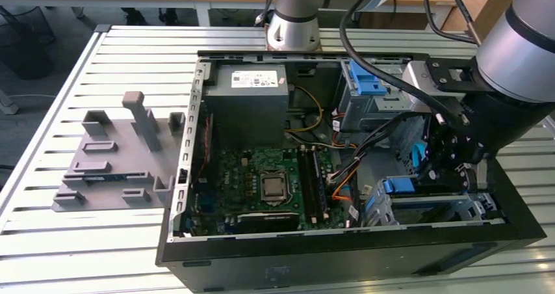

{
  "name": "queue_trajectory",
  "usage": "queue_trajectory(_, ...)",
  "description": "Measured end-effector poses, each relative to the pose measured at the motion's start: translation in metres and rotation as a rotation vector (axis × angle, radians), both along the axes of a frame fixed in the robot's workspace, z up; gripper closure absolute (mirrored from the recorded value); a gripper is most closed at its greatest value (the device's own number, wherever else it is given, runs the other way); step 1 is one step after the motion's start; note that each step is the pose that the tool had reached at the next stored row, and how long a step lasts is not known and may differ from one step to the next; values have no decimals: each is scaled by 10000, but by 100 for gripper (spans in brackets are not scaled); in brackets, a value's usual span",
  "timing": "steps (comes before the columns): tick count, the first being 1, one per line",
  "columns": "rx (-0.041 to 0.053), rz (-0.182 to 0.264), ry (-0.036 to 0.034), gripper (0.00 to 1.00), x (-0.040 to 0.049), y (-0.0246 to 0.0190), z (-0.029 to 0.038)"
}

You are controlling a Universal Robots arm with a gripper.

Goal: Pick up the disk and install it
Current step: 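Insert the second disk wire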

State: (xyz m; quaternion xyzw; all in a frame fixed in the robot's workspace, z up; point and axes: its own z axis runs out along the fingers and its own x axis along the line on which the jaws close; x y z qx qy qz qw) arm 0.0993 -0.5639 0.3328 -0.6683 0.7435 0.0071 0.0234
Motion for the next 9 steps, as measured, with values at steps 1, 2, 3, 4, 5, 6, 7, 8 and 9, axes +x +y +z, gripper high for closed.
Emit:
queue_trajectory(1,2,0,0,84,0,-1,-4)
queue_trajectory(2,2,0,0,84,0,-2,-8)
queue_trajectory(3,1,0,0,84,0,-3,-12)
queue_trajectory(4,3,0,0,84,0,-4,-16)
queue_trajectory(5,4,0,0,84,0,-5,-20)
queue_trajectory(6,5,0,0,84,0,-7,-24)
queue_trajectory(7,8,0,0,84,0,-10,-28)
queue_trajectory(8,10,0,0,84,1,-12,-30)
queue_trajectory(9,9,0,0,84,1,-12,-30)
